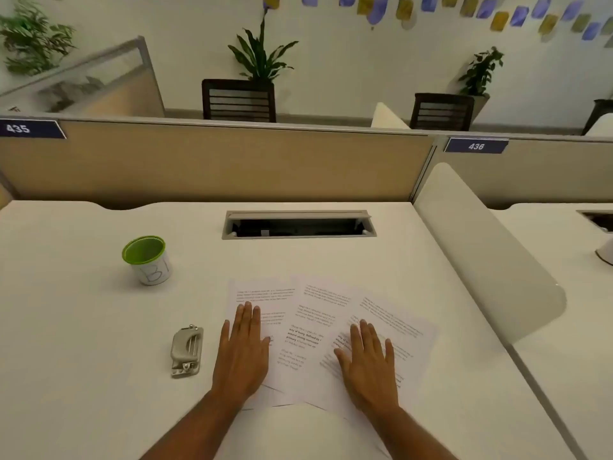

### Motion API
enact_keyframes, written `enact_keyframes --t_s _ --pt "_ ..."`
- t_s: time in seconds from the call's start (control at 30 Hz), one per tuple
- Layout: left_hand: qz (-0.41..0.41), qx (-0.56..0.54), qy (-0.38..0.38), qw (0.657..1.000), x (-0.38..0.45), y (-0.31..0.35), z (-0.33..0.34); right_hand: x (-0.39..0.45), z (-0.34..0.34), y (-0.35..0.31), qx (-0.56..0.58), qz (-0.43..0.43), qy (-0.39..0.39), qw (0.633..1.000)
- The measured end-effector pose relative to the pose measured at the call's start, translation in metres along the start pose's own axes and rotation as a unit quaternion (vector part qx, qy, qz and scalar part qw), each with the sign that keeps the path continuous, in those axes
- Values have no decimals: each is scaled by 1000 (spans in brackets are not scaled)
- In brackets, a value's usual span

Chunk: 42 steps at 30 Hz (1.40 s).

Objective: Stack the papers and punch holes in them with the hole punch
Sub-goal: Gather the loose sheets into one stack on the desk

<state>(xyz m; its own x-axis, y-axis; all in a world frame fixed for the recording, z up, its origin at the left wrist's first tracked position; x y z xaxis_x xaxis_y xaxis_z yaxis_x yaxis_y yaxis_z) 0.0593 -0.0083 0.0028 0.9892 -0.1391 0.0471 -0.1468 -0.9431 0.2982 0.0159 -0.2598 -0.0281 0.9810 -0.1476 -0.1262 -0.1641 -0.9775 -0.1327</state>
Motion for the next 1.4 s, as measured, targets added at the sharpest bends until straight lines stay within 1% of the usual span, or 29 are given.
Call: enact_keyframes --t_s 0.1,0.23,0.33,0.47,0.5,0.57,0.6,0.67,0.77,0.83,0.9,0.97,1.13,1.23,1.3,1.4 --pt "-25 -10 -4 1000 -2 -6 14 -1 3 9 1 17 0 1000" --pt "-66 -13 -36 997 -5 -14 36 -1 8 9 15 14 6 1000" --pt "-70 -21 -50 996 -7 -11 41 6 12 0 16 -17 2 1000" --pt "-67 -81 -52 993 -6 1 43 19 18 -31 19 -110 -28 993" --pt "-75 -95 -45 992 -5 3 41 22 17 -39 22 -128 -31 991" --pt "-102 -94 -16 990 -3 3 33 27 10 -49 37 -138 -20 990" --pt "-121 -79 1 989 -1 1 28 28 5 -49 50 -126 -6 991" --pt "-170 -57 20 984 2 -4 19 28 -6 -35 79 -67 34 994" --pt "-236 -47 15 970 7 -9 13 20 -14 2 90 64 90 990" --pt "-262 -52 4 964 9 -8 13 13 -11 16 92 127 88 984" --pt "-272 -60 0 960 12 -3 14 10 -4 13 95 139 65 984" --pt "-283 -82 -5 956 15 4 16 10 0 -4 105 111 48 987" --pt "-334 -174 -21 926 24 13 18 18 4 -55 136 20 -4 990" --pt "-371 -209 -37 904 28 3 16 19 5 -67 130 -9 -13 991" --pt "-390 -279 -50 876 30 -8 16 18 6 -65 122 -20 -16 992" --pt "-367 -417 -58 829 32 -15 14 17 9 -58 125 -36 -16 991"
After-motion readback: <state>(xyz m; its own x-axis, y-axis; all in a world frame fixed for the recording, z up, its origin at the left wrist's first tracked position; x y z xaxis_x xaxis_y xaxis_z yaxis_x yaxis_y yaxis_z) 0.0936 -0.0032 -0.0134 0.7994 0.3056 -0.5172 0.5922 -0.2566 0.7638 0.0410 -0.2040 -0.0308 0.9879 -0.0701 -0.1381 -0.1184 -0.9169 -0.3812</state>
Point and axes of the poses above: each hand's wrist, its own x-axis towards the middle knuckle, its own z-axis out of the palm, y = z × x, the point moved 6 cm from there along x, towards the middle knuckle, and after that the axes turned 3 degrees about -x, right-handed, at the moved point
